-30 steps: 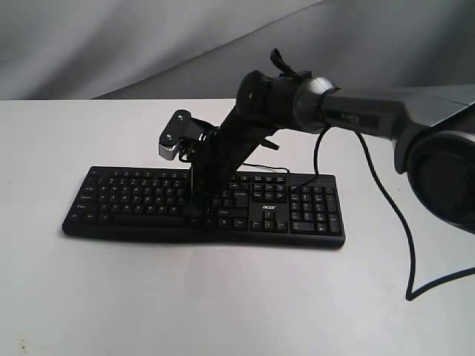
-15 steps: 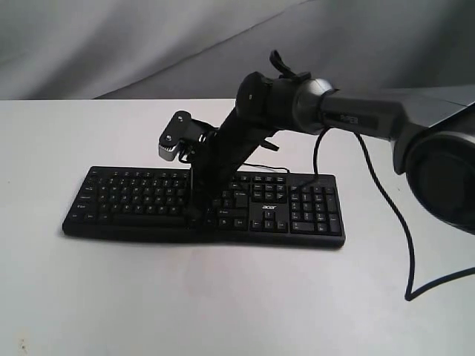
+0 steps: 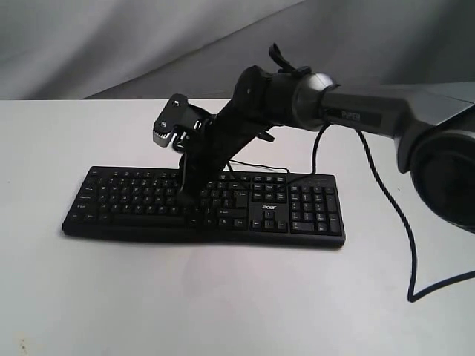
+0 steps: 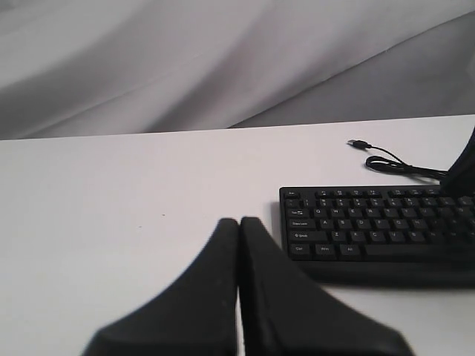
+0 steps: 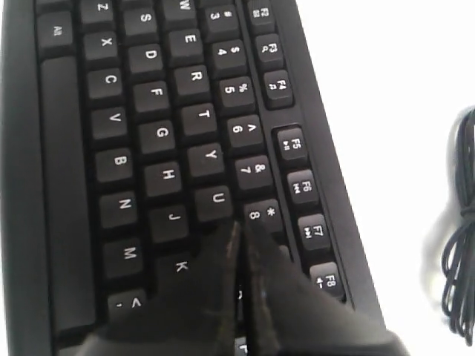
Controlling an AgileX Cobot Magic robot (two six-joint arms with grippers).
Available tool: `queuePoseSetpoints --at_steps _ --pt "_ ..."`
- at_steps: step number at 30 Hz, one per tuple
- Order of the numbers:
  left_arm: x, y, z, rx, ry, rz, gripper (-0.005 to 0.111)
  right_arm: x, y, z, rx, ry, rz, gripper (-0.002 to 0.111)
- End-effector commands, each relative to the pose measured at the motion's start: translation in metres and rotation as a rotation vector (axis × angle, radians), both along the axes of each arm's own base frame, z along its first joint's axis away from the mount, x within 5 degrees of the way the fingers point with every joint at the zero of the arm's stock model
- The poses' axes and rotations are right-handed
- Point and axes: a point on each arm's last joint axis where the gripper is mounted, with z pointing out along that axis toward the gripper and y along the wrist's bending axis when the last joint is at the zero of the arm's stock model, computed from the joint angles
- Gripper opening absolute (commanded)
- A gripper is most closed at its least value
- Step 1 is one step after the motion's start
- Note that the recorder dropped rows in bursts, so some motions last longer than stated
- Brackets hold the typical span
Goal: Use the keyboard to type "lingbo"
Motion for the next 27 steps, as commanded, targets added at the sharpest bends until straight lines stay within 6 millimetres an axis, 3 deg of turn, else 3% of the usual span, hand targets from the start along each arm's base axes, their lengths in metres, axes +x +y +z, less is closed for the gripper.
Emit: queuePoseSetpoints --at_steps 1,27 --pt "0.0000 -0.0001 -0.0008 -0.005 -0.006 0.000 0.001 -0.0005 0.0040 0.0016 0.019 -0.012 0.007 0.000" --pt "0.0000 -0.0001 -0.0008 -0.005 -0.006 0.000 0.001 0.0015 0.0063 -0.0069 0.040 -0.012 -0.004 0.000"
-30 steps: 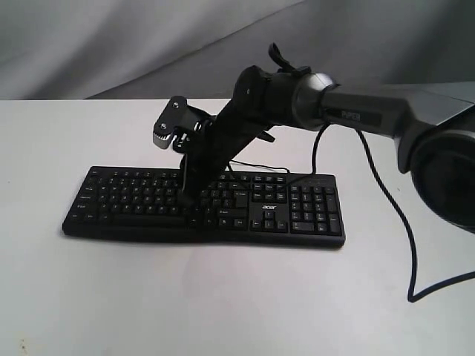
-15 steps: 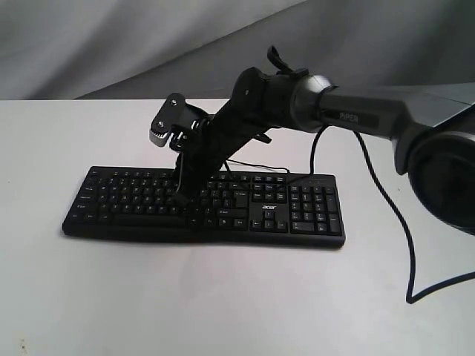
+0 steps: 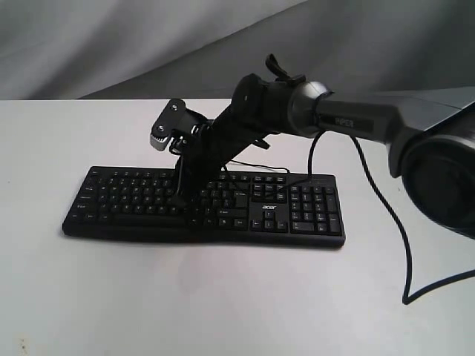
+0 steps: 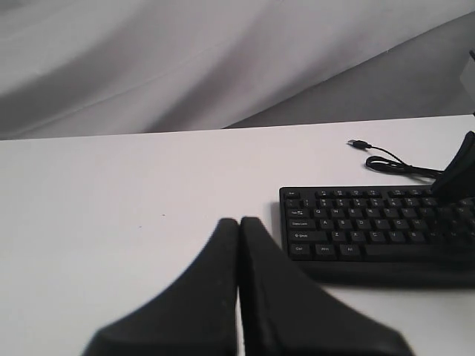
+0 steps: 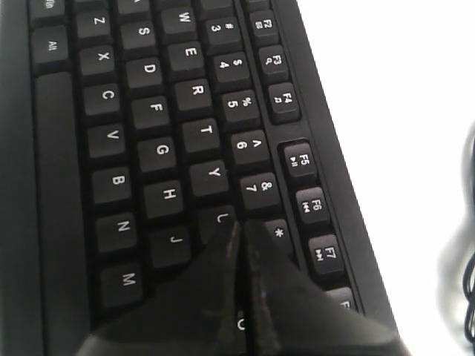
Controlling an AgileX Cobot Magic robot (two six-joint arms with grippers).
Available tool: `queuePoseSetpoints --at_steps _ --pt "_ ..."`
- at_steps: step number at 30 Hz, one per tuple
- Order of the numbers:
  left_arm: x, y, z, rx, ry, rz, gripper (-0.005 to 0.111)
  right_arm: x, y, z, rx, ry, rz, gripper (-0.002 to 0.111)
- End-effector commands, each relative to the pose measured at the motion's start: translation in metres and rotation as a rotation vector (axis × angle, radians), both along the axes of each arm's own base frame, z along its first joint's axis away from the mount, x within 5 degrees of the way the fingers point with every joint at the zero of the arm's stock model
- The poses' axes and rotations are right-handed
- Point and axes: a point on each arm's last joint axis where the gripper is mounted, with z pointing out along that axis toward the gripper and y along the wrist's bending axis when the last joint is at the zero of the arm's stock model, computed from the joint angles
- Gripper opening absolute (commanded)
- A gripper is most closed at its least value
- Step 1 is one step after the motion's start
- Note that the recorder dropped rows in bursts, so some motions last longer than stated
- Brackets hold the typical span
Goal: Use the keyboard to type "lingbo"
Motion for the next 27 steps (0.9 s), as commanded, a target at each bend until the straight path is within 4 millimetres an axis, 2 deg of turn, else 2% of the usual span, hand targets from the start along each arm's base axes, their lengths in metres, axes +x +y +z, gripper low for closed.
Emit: queuePoseSetpoints --at_steps 1,8,22,27 --pt "0.000 0.000 -0.001 -0.005 -0.006 0.000 0.001 0.001 0.002 0.003 0.012 -0.014 0.000 0.000" --pt "0.000 0.000 -0.001 -0.005 -0.006 0.000 0.001 0.001 0.002 -0.006 0.004 0.000 0.000 0.000" --pt "0.000 0.000 -0.001 -0.005 -0.006 0.000 0.001 0.001 0.002 -0.005 0.005 -0.006 0.002 0.000" --pt "0.000 0.000 -0.001 -0.005 -0.006 0.000 0.001 0.001 0.002 -0.014 -0.003 0.013 0.003 0.000"
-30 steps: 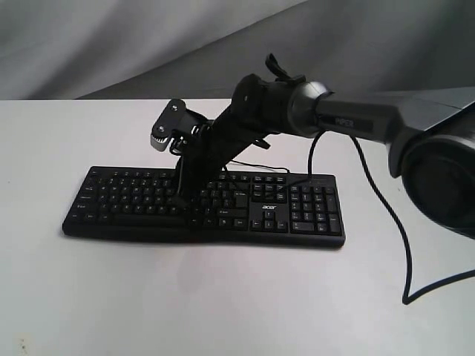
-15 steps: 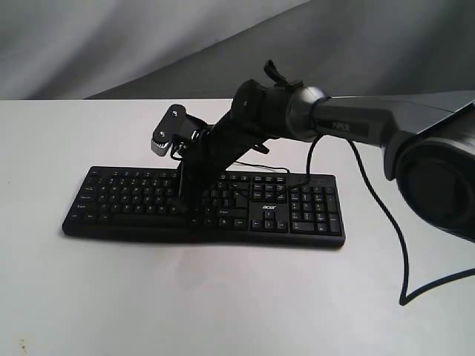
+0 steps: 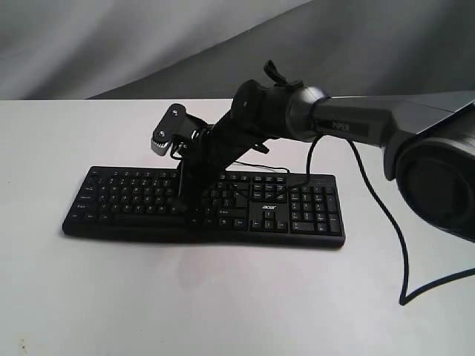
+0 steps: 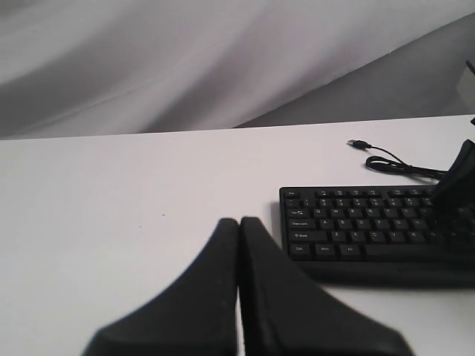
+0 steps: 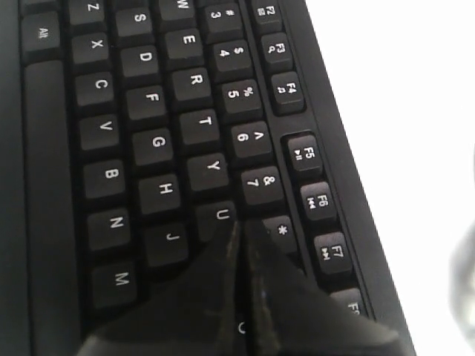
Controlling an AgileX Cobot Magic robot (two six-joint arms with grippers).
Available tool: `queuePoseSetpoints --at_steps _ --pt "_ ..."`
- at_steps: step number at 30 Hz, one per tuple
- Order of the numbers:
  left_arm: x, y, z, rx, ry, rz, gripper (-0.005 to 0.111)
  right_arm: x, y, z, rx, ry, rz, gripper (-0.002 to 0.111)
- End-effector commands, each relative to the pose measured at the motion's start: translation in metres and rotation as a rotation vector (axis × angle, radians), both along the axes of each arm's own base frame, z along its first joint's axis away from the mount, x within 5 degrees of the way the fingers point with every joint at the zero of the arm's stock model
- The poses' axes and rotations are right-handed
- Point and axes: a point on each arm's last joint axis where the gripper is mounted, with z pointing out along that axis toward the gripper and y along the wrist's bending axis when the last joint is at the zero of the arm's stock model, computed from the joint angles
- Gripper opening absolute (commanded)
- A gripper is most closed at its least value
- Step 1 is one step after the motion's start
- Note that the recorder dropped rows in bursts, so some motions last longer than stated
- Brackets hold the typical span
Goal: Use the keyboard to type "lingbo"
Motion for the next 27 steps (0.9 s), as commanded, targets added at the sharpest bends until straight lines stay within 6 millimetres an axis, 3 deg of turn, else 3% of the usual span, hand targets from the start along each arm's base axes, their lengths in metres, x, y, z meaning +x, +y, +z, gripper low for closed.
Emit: queuePoseSetpoints --at_steps 1,11,27 --pt "0.000 0.000 -0.001 -0.005 -0.006 0.000 0.001 0.000 0.002 -0.004 0.003 0.007 0.002 0.000" --pt "0.000 0.000 -0.001 -0.005 -0.006 0.000 0.001 -0.006 0.008 0.008 0.020 0.004 0.020 0.000" --pt "0.000 0.000 -0.001 -0.005 -0.006 0.000 0.001 -0.029 0.030 0.006 0.017 0.044 0.098 0.000"
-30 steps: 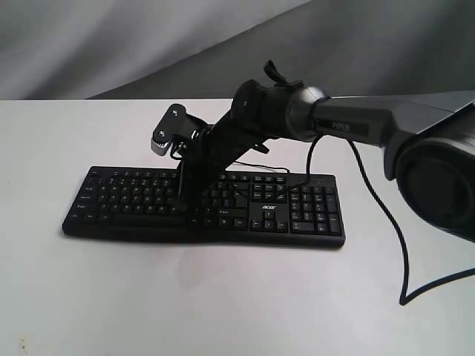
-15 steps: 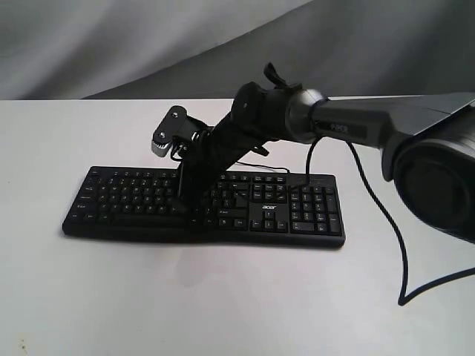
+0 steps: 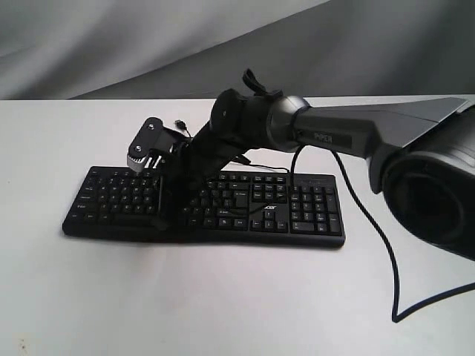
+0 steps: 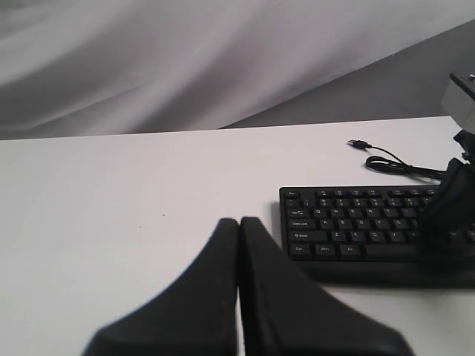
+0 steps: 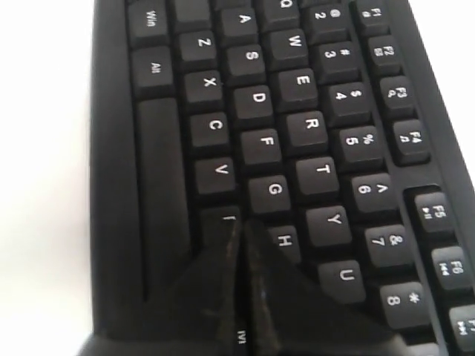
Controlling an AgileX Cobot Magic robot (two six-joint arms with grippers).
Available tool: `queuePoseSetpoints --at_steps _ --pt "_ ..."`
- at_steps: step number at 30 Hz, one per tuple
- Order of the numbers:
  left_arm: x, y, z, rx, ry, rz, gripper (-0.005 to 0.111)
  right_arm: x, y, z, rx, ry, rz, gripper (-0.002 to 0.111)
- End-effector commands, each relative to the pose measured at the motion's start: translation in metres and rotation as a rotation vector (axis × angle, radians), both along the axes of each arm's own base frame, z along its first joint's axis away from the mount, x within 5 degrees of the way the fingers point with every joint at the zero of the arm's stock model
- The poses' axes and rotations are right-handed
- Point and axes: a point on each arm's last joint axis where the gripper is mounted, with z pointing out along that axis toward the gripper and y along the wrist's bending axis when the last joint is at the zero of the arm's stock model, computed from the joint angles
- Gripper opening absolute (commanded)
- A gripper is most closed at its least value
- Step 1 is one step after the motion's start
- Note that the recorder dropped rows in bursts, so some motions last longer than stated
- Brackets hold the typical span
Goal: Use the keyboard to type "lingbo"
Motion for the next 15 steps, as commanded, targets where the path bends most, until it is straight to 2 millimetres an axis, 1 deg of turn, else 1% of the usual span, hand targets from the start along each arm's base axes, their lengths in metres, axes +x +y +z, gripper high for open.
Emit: queuePoseSetpoints --at_steps 1,15 --pt "0.0000 -0.0001 -0.0008 -0.005 -0.006 0.000 0.001 -0.0038 0.0037 0.0071 0.009 -0.001 0.023 0.000" --pt "0.0000 -0.0001 -0.0008 -0.005 -0.006 0.000 0.001 -0.0019 0.0014 0.0064 -0.008 -0.019 0.028 0.000"
